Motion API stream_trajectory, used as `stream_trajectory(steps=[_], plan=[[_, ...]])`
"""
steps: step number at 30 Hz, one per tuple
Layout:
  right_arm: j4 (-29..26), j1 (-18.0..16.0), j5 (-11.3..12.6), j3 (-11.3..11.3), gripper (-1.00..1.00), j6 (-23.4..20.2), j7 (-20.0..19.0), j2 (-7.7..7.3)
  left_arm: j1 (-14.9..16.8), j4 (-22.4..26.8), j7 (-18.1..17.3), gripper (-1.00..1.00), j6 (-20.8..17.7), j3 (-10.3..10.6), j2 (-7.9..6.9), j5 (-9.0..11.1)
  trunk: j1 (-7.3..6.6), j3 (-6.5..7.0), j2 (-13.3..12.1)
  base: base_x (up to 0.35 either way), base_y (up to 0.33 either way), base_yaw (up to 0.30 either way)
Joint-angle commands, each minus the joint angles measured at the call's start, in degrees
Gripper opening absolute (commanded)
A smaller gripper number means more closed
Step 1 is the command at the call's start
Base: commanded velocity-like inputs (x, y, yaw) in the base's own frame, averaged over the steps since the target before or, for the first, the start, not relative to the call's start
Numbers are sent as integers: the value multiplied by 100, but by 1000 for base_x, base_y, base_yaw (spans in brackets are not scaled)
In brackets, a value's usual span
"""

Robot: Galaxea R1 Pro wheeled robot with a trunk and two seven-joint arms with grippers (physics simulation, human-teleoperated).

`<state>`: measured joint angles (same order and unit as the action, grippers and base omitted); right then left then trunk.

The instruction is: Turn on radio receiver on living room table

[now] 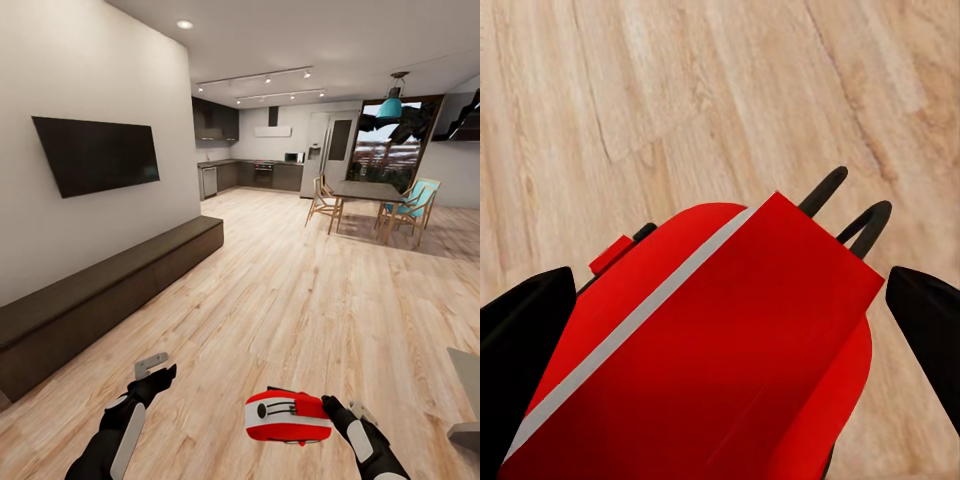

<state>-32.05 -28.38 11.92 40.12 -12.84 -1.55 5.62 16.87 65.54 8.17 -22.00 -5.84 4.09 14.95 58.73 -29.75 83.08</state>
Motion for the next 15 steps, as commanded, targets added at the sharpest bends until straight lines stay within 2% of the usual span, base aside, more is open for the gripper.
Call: stream_trajectory(steps=[1,4,5,9,12,15], plan=[[-11,-1,15,1,-100,7,-1,0,0,-1,0,100,29,-2,-2,0,0,0,0,0,0,0],[-41,-1,13,3,-100,16,-2,-3,0,-6,0,100,248,-18,9,-1,0,0,0,0,0,0],[-55,-1,12,4,-100,12,-3,-40,-1,-54,0,100,384,-16,19,-1,0,0,0,0,0,0],[-56,-1,16,4,-100,7,-3,-179,-3,-165,7,100,465,-7,12,-5,0,0,0,0,0,0],[-53,-1,48,8,-100,-20,-3,-308,-1,-184,19,100,469,-20,-22,-12,0,0,0,0,0,0],[-48,-1,75,12,-100,-37,-3,-417,0,-195,32,100,430,-45,-143,-17,0,0,0,0,0,0]])
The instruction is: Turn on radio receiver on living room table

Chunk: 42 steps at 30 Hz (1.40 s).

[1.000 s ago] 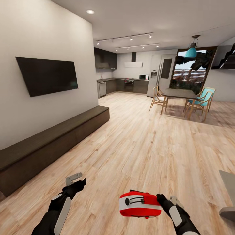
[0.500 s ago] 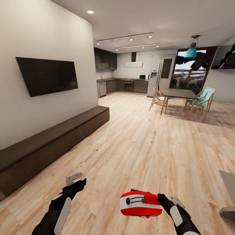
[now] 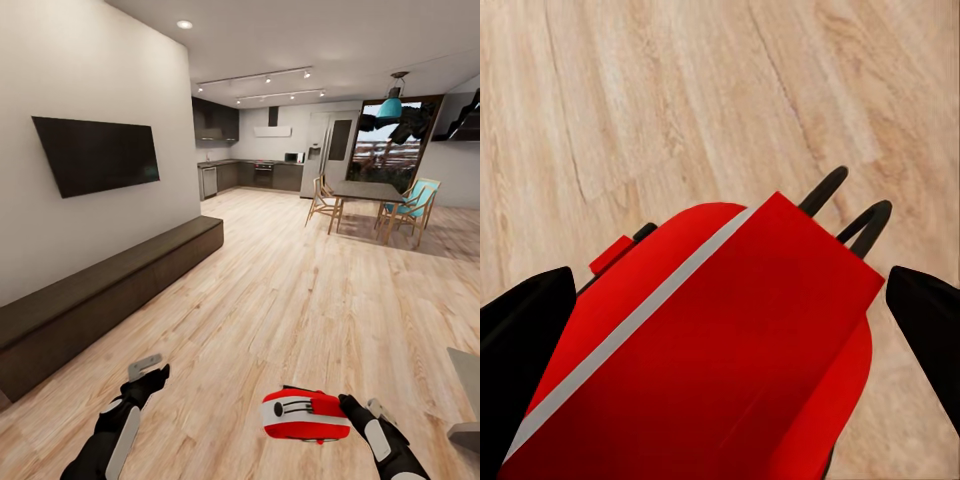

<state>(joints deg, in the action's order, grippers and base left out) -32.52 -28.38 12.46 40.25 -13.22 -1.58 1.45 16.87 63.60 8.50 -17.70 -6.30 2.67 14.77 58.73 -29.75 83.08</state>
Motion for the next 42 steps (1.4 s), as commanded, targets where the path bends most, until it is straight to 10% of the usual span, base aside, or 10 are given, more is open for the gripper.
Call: stream_trajectory(steps=[1,20,27,33,42], plan=[[0,-1,14,-2,-100,3,0,-8,0,-24,4,100,-8,-4,-17,0,0,0,0,0,0,0],[-690,-1,-134,-112,-100,801,-9,-79,-26,-1131,519,100,12,-12,-32,-1,0,0,0,0,0,0],[-715,-1,-2177,-1124,-100,1513,165,-75,-26,-1124,525,100,306,38,-15,12,0,0,0,0,0,0],[-993,-1,-2584,-1327,-100,1758,641,-75,-26,-1101,528,100,550,9,-42,11,0,0,0,0,0,0],[-1232,-1,-3309,-2369,-100,1777,992,-73,-24,-1102,524,100,1555,25,23,55,0,0,0,0,0,0]])
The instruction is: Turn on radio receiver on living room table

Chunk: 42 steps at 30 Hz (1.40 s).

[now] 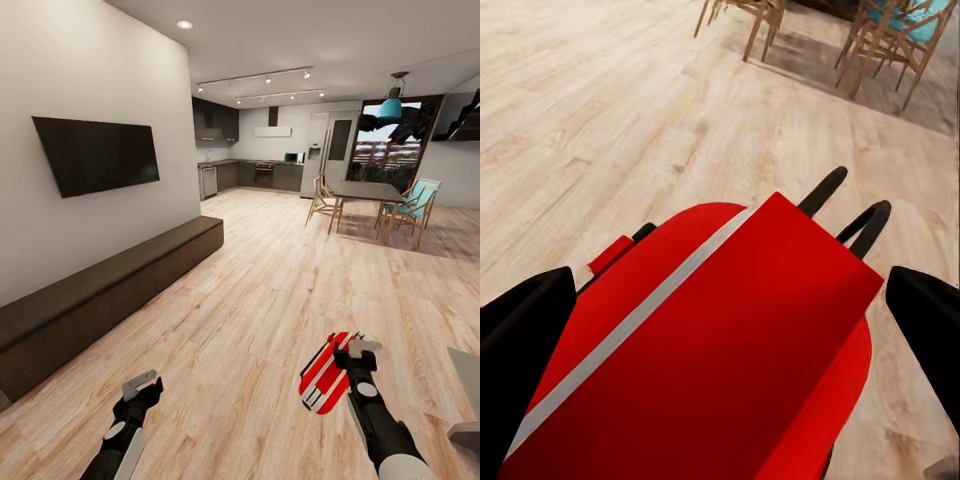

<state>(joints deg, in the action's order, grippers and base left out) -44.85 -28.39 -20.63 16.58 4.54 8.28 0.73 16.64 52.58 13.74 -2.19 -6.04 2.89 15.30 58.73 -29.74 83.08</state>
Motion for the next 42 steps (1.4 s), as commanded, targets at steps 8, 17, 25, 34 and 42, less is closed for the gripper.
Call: stream_trajectory(steps=[8,17,25,34,42], plan=[[61,0,-2085,-1338,-100,-24,714,6,0,-3,-43,100,292,9,29,0,0,0,0,0,0,0],[222,0,-4380,-1403,-100,-21,933,7,-1,-17,-48,100,239,8,27,-23,0,0,0,0,0,0],[771,0,-5570,-1630,-100,-51,1700,17,-2,-76,-43,100,208,7,12,-48,0,0,0,0,0,0],[1570,0,-8831,-2157,-100,-109,1748,19,0,-278,-40,100,201,15,-7,-56,0,0,0,0,0,0],[1835,0,-11437,-2284,-100,-907,1842,12,-3,-358,-54,100,201,16,7,-62,0,0,0,0,0,0]])
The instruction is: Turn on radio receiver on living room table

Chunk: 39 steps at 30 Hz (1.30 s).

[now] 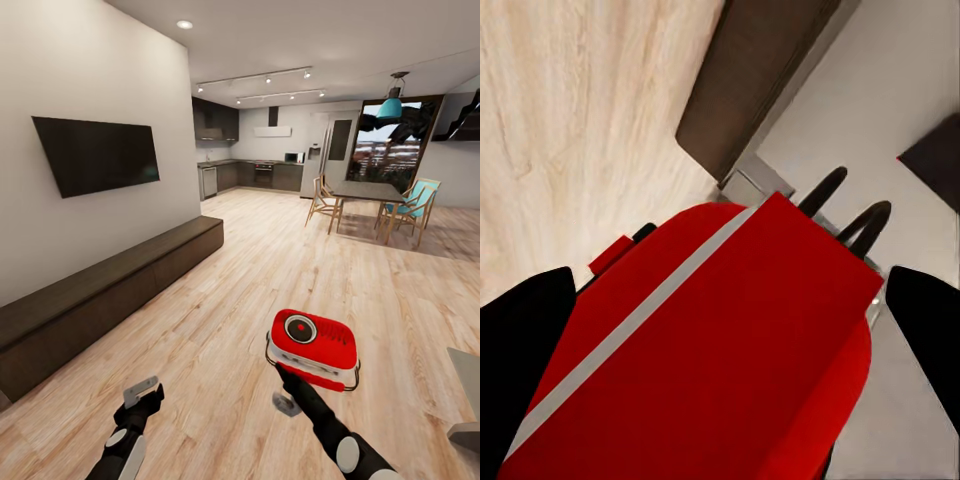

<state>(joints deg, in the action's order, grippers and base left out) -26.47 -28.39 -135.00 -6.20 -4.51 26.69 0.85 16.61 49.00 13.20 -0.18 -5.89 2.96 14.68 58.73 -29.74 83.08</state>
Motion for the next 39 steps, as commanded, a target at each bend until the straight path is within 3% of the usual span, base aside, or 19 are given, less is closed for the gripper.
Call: stream_trajectory(steps=[1,7,9,10,11,13,15,21,25,27,28,32,34,37,38,39], plan=[[-33,0,0,-3,-100,-51,28,-3,0,-2,-1,100,0,5,1,0,0,0,0,0,0,0],[-183,-2,0,-112,-100,-243,40,-7,1,-4,-3,100,0,138,-8,4,0,0,0,0,0,0],[-155,-2,0,-624,-100,-463,14,-66,2,-4,-9,100,0,163,-2,4,0,0,0,0,0,0],[-145,-1,0,-1124,-100,-654,6,-188,1,-7,-15,100,0,184,-10,7,0,0,0,0,0,0],[-140,-1,0,-1379,-100,-730,2,-236,1,-9,-14,100,3,190,-5,7,0,0,0,0,0,0],[-134,0,0,-1746,-100,-811,-3,-299,0,-32,9,100,7,238,16,8,0,0,0,0,0,0],[-132,0,0,-1925,-100,-844,-3,-328,0,-60,40,100,22,323,38,8,0,0,0,0,0,0],[-130,0,0,-2045,-100,-874,9,-429,0,-86,2,100,31,425,96,27,0,0,0,0,0,0],[-135,0,0,-2058,-100,-875,46,-478,0,-84,-3,100,49,597,184,28,0,0,0,0,0,0],[-132,0,0,-2115,-100,-876,52,-490,0,-78,-2,100,47,881,200,32,0,0,0,0,0,0],[-137,0,0,-2234,-100,-876,54,-494,0,-75,-5,100,30,1155,202,33,0,0,0,0,0,0],[-167,-10,0,-2418,-100,-875,42,-490,12,160,-1,100,-19,1820,187,27,0,0,0,0,0,0],[-174,-20,0,-2435,-100,-871,45,-490,16,437,-6,100,-249,1913,162,26,0,0,0,0,0,0],[-162,-25,0,-2454,-100,-868,47,-489,52,706,-13,100,-939,1982,229,22,0,0,0,0,0,0],[-154,-26,0,-2461,-100,-864,47,-489,127,994,-32,100,-1289,2067,453,-130,0,0,0,0,0,0],[-152,-26,0,-2463,-100,-862,47,-489,146,1115,-40,100,-1414,2085,529,-272,0,0,0,0,0,0]])
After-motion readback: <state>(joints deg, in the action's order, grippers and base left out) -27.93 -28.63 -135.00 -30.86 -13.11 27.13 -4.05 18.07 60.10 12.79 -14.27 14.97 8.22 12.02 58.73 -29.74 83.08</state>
